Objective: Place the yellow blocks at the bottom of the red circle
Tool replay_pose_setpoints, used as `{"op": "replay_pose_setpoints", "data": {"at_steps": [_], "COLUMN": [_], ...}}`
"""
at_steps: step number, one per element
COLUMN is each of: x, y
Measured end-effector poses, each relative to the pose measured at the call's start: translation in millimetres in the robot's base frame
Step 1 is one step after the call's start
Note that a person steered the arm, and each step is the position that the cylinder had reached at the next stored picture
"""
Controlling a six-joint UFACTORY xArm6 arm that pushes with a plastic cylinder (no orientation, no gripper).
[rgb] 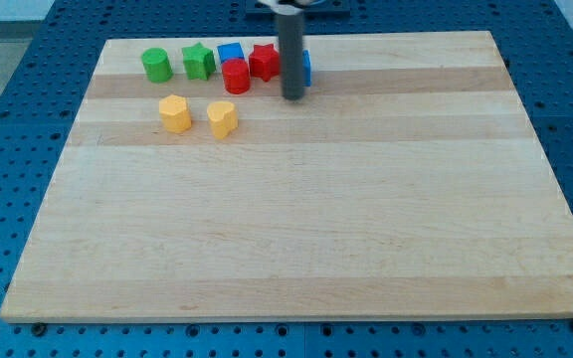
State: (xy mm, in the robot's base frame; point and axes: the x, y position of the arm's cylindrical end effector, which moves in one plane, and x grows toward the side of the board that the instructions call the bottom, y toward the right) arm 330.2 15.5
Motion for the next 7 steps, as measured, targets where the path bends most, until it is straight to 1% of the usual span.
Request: {"op": "replay_pose_setpoints", "data": {"at_steps": [1, 2, 3, 4, 5, 6, 7], "x": [44, 70, 67, 50, 74, 101, 75], "y": [10, -15, -55, -69, -59, -97, -128]}}
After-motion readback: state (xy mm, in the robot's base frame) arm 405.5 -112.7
